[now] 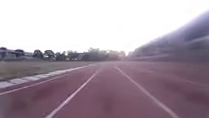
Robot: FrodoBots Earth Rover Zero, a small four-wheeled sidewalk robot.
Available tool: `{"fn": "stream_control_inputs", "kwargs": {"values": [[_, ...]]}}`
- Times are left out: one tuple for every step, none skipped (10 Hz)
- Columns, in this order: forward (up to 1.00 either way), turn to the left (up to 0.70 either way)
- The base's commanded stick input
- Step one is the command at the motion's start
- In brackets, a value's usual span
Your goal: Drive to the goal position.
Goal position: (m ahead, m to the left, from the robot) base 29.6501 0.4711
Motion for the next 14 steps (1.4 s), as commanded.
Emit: {"fn": "stream_control_inputs", "kwargs": {"values": [[0.7, 0.03], [0.7, 0.03], [0.7, 0.02], [0.7, 0.0], [0.7, 0.0], [0.7, 0.0], [0.7, 0.0], [0.7, 0.0], [0.7, 0.0], [0.7, 0.0], [0.7, 0.0], [0.7, 0.0], [0.7, 0.0], [0.7, 0.0]]}}
